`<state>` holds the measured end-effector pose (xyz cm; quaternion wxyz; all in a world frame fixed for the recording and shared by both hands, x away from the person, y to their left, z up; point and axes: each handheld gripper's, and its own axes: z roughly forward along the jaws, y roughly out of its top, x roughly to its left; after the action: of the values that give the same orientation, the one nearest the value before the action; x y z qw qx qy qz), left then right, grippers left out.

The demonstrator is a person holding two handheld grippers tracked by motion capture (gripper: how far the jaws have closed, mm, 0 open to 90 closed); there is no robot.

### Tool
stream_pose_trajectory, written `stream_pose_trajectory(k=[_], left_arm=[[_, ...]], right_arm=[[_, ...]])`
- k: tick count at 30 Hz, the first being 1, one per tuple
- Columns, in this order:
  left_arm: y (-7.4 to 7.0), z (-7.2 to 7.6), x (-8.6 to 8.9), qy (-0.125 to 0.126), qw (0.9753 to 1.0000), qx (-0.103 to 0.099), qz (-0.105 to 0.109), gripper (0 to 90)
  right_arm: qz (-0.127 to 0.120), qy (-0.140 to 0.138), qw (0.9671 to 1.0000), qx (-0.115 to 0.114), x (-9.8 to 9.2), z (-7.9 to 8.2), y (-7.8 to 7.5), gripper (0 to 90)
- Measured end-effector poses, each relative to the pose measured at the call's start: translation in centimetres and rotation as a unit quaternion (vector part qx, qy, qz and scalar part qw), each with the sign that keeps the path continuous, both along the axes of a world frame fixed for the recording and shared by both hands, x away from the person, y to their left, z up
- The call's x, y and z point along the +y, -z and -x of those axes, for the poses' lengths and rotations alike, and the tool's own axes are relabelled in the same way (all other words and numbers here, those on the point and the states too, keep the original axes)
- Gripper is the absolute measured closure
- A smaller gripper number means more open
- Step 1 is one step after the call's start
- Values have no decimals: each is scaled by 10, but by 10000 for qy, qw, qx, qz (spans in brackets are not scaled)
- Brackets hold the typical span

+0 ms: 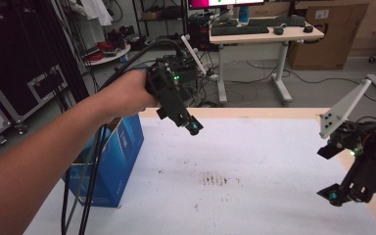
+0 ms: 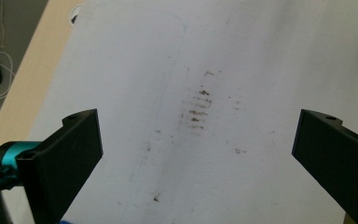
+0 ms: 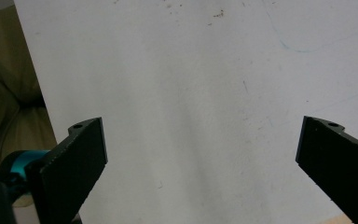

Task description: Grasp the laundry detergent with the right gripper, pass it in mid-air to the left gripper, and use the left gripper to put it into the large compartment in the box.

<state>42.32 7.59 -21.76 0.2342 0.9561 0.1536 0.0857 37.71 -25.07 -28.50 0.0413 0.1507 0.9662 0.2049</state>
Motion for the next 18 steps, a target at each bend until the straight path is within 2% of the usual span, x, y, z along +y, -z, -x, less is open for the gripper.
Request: stream_pose_trajectory(k=[11,18], left_arm=[[28,6,-28,396,9981,225,-426,16],[41,13,-44,621,9960,302,-571,16]], right_arm=[[38,7,10000,21,3,-2,1,9],[29,-37,10000,-2,5,-3,2,9]])
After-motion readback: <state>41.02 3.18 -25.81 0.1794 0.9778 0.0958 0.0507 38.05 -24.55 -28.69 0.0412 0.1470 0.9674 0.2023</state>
